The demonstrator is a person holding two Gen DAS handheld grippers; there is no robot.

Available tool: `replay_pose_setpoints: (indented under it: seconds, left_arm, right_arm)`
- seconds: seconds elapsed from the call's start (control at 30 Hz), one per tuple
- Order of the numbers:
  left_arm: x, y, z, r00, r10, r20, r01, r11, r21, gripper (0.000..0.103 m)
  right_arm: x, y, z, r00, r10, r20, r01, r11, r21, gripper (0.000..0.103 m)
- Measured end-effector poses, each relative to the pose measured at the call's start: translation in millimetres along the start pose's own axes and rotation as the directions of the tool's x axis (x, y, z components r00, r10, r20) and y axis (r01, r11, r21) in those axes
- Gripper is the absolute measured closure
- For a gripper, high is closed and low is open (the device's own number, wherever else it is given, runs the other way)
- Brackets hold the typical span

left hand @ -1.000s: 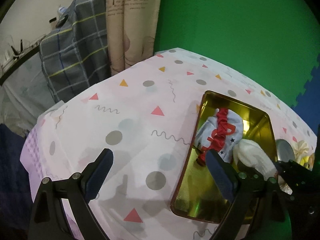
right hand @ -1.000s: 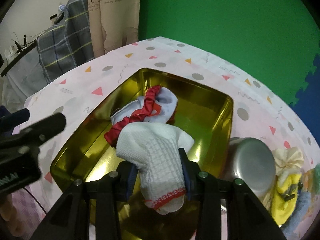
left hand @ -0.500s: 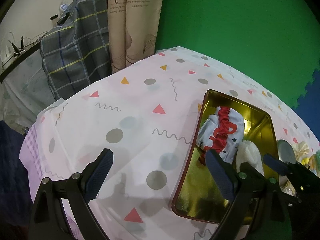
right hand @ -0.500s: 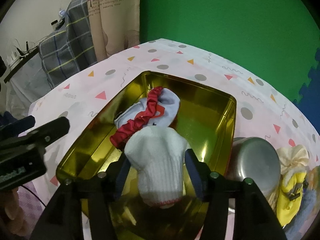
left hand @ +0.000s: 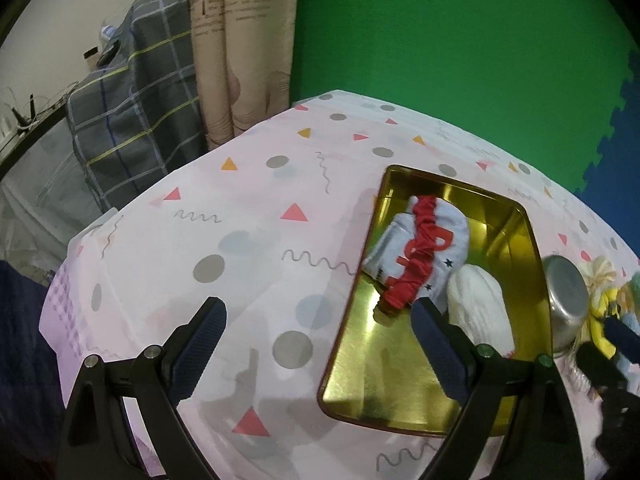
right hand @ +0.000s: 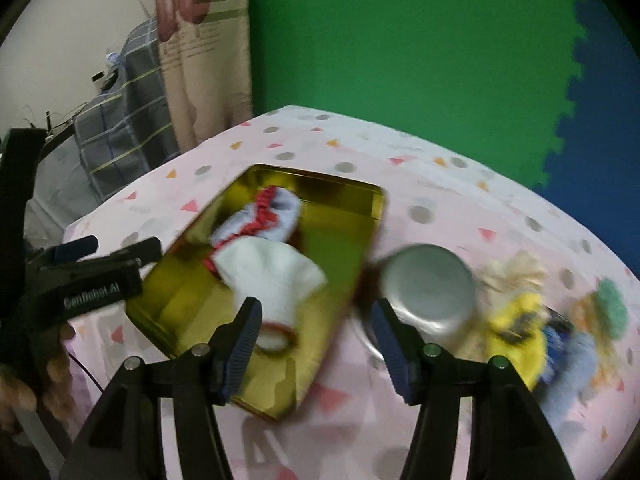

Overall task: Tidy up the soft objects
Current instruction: 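Carry the white sock into the tin tray and release it with the right tool, then grasp the yellow glove with the left tool while the right tool grasps another white sock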

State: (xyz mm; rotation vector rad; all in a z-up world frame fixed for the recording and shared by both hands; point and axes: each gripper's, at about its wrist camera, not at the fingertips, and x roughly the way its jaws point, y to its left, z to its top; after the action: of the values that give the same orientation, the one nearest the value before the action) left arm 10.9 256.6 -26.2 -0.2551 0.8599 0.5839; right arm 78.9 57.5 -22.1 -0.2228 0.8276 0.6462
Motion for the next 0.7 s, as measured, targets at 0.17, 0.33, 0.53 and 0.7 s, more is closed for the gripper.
replay_pose_setpoints:
  seconds: [0.17,0.33,0.53,0.7]
  left_arm:
    - [-3.5,-12.6,-3.8,1.0,-0.01,0.013,0.01,0.999,0.05,0.011]
    - [-4.1,-21.8,-7.7,1.0,-0.012,0.019,0.01,0.996,0.086,0.011]
    - [-11.8,-30.4,-10.0,0.999,-0.024,0.044,0.018,0.992,0.124,0.011]
    - [-17.6,-42.8,-11.8,0.998,-0.041,0.057,0.032,0.986,0.164,0.01]
  right_arm:
    - [-27.2,-53.7,-30.3,0.995,-0.097,-0.013,0.098,0.992,0.078,0.044]
    - [-48.7,-114.5,-64.2,0.977,-0.205,-0.052,0.211,0.963,0.17,0.044]
    - [-54.7,-168.6,-102.8,0.95,-0.29,-0.113,0.309,0.917,0.25,0.044]
    - [-42.2,-193.5,-124.5,0.949,-0.277,-0.149,0.311,0.898,0.313,0.044]
